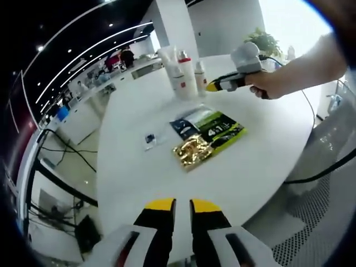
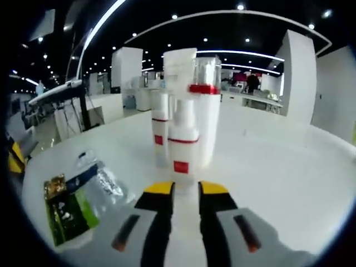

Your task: Arrange the skincare products in the storage area until every visible bottle or jar stands upright without overlapping.

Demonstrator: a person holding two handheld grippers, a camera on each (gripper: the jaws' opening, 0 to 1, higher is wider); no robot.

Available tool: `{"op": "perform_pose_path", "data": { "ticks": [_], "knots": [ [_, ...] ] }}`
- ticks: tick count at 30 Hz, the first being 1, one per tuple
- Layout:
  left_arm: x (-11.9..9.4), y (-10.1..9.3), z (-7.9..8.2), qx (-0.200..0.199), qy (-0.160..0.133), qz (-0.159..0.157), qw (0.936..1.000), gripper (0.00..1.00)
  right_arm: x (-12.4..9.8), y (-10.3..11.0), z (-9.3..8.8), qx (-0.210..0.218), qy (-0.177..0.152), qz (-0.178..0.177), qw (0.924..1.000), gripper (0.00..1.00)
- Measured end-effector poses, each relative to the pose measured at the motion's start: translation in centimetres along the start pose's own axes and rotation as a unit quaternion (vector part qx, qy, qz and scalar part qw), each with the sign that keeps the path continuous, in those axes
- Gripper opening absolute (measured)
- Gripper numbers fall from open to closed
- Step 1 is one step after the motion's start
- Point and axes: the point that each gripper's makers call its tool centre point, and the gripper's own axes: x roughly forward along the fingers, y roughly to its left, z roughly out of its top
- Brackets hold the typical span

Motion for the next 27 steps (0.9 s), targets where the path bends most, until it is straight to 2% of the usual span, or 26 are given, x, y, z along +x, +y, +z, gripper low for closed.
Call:
{"op": "perform_pose_path", "data": {
  "ticks": [9,13,27],
  "knots": [
    [0.0,0.1,-0.1,-0.001,0.001,0.001,1.0,0.11,0.7,0.3,0.6,0.006,0.002,0.008,0.9999,0.16],
    [0.0,0.0,-0.1,-0.001,0.001,0.0,1.0,0.11,1.5,0.3,0.8,0.023,0.006,0.003,0.9997,0.16],
    [0.0,0.1,-0.2,0.003,0.001,0.001,1.0,0.11,1.8,0.0,1.1,0.041,0.01,-0.005,0.9991,0.16]
  ]
}}
